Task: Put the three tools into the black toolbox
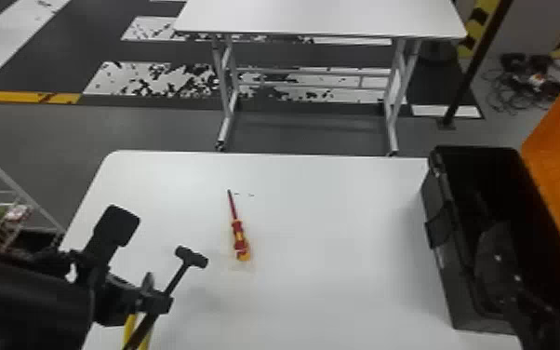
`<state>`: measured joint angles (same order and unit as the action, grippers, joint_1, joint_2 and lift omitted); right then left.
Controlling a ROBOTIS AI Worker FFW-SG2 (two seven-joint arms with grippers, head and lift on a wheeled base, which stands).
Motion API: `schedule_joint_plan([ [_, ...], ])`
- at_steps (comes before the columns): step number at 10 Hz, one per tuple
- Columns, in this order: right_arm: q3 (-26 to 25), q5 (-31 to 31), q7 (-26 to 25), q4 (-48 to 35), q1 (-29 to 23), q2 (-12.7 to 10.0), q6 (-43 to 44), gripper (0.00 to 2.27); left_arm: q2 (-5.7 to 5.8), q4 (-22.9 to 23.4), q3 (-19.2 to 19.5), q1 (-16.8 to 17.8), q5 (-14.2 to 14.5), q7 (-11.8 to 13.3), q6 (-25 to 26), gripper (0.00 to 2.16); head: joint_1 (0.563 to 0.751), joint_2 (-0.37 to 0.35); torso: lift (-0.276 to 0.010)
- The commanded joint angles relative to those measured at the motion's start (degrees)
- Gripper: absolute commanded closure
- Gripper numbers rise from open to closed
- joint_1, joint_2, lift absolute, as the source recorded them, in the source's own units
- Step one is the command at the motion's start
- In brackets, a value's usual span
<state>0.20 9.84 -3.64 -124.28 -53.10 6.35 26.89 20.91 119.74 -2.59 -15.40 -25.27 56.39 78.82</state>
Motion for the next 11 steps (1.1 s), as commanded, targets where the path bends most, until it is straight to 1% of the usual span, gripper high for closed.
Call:
schedule_joint_plan([
  [1,0.68,-0.09,0.57,-0.43,0.19,0.16,-0.31,0.13,-0.70,5.33,4.17,-3.59,3.82,-0.93,-0.10,1.89,0.695,0.059,-0.051],
  [2,0.85,0.09,3.73,-2.01,0.54,0.16,-4.53,0.13,-1.40,8.67,6.72,-5.78,6.28,-1.46,-0.81,1.89,0.695,0.069,-0.051],
  [3,0.94,1.49,7.42,-5.09,0.98,0.16,-12.97,0.13,-2.37,11.31,8.22,-7.72,8.39,-2.16,-2.56,1.89,0.695,0.090,-0.051],
  [4,1.38,1.49,8.83,-7.90,1.68,0.16,-20.00,0.13,-3.25,13.77,8.39,-9.12,9.45,-2.69,-3.44,1.89,0.695,0.114,-0.051],
  [5,1.47,1.49,10.06,-10.19,2.39,0.07,-27.21,0.13,-4.83,15.35,9.98,-9.74,12.96,-2.16,-4.15,1.89,0.695,0.121,-0.051],
  [6,1.38,1.58,10.24,-11.33,3.09,0.07,-31.60,0.13,-6.67,15.53,11.91,-9.74,17.18,-1.02,-4.32,1.89,0.695,0.118,-0.051],
  [7,1.03,1.58,10.24,-11.77,3.18,0.07,-33.01,0.13,-8.96,15.44,13.49,-9.04,22.02,0.21,-4.32,1.89,0.695,0.099,-0.051],
  [8,0.68,1.58,10.24,-12.21,3.18,-0.02,-34.59,0.13,-10.28,14.65,13.75,-8.16,26.85,2.15,-4.15,1.89,0.695,0.057,-0.051],
  [9,0.42,1.49,10.24,-12.65,3.09,-0.02,-35.82,0.13,-12.03,13.77,13.75,-7.19,29.49,5.49,-4.15,1.89,0.695,0.033,-0.051],
  [10,-0.29,1.58,10.76,-13.62,2.47,-0.02,-37.75,0.13,-13.53,12.72,13.84,-6.05,32.30,7.95,-3.62,1.89,0.695,-0.025,-0.051],
  [11,-0.99,1.67,11.47,-14.93,1.86,0.16,-39.51,0.13,-14.32,11.57,14.02,-5.08,35.46,9.79,-3.44,1.89,0.695,-0.082,-0.051],
])
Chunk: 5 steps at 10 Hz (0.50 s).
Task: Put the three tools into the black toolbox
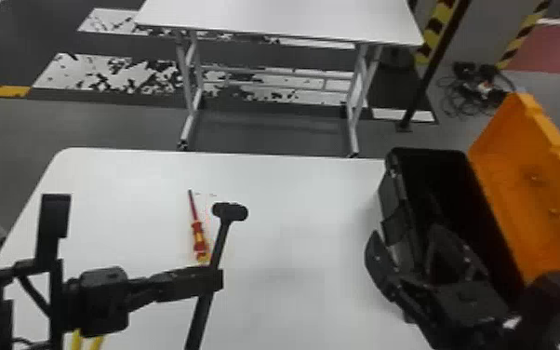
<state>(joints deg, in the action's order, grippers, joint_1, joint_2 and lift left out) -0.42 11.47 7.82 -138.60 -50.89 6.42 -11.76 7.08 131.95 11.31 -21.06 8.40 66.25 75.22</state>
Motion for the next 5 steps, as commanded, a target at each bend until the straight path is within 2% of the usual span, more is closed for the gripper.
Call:
schedule_joint_plan([
  [1,-1.25,1.01,1.06,-2.55,-1.14,0.26,-3.67,0.13,-1.64,-0.99,-0.41,0.76,2.06,1.42,0.15,1.89,0.695,-0.123,-0.051],
  [3,-6.17,7.77,5.10,-7.21,-1.23,0.61,-16.33,0.13,-1.55,-0.81,-2.00,0.06,1.09,2.30,-1.61,1.89,0.695,-0.156,-0.051],
  [5,-13.73,17.71,9.32,-11.25,0.26,0.61,-33.91,0.13,-0.67,-0.64,-3.31,-1.53,-0.93,2.30,-6.00,1.89,0.695,-0.178,-0.051],
])
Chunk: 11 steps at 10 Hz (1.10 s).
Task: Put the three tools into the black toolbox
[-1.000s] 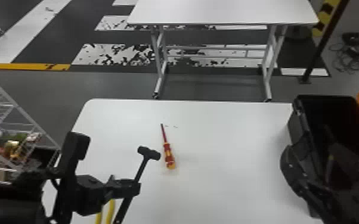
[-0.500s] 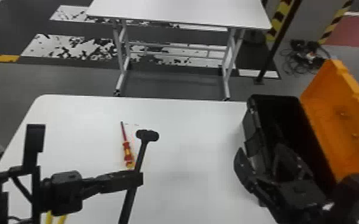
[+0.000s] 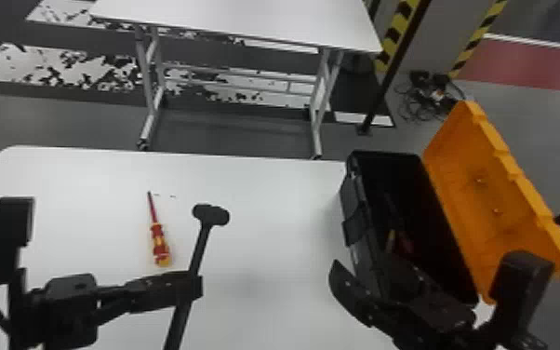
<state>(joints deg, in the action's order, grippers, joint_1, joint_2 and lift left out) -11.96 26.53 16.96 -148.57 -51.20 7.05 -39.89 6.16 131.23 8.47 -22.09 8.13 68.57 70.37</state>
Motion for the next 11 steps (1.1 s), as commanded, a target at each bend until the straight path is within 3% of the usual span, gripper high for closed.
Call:
schedule_joint_plan([
  [1,-4.83,5.29,1.67,-3.04,1.89,-0.11,-14.21,0.13,0.70,0.07,-1.35,-1.12,-1.45,0.16,-2.20,1.89,0.695,-0.180,-0.051],
  [2,-7.46,9.16,2.99,-3.92,4.09,-0.19,-23.53,0.13,1.23,0.16,-2.49,-1.47,-1.89,0.16,-2.73,1.89,0.695,-0.183,-0.051],
  [4,-8.78,14.34,3.52,-4.53,7.26,-0.28,-31.44,0.13,1.23,1.04,-5.04,-2.08,-2.24,0.16,-3.08,1.89,0.695,-0.189,-0.051],
  [7,-7.11,15.83,3.52,-4.44,9.63,-1.69,-32.32,0.13,0.35,1.04,-9.88,-2.08,-3.47,-1.07,-3.78,1.89,0.695,-0.199,-0.051],
  [11,-4.03,16.36,3.52,-4.44,10.42,-3.71,-33.38,0.13,-0.18,-1.16,-11.37,-0.68,-4.09,-1.51,-4.14,1.89,0.695,-0.213,-0.051],
])
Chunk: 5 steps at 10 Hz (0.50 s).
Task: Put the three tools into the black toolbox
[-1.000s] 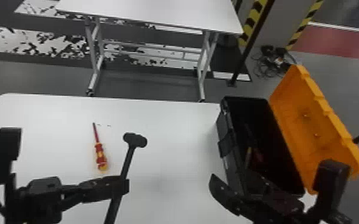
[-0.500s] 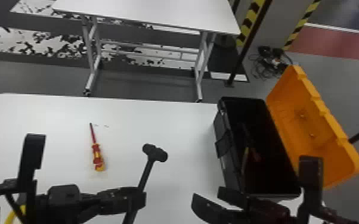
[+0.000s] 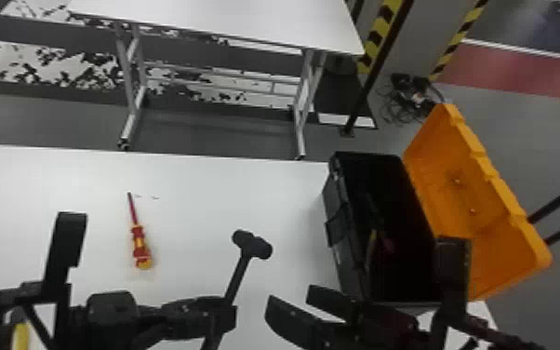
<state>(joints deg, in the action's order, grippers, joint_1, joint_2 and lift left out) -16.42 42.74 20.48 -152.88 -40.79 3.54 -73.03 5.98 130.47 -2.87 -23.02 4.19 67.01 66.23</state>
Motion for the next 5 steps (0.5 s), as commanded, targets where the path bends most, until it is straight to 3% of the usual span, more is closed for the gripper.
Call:
schedule_joint_plan([
  [1,1.39,0.15,0.00,-0.14,0.01,-0.46,-0.06,0.13,0.00,-1.18,-0.21,0.61,-0.15,-0.21,-0.35,1.89,0.695,-0.194,-0.051],
  [5,6.93,-3.98,0.53,0.39,0.89,-0.99,2.05,0.13,-0.26,-1.71,-3.90,0.70,-0.77,-0.92,-0.70,1.89,0.695,-0.147,-0.051],
])
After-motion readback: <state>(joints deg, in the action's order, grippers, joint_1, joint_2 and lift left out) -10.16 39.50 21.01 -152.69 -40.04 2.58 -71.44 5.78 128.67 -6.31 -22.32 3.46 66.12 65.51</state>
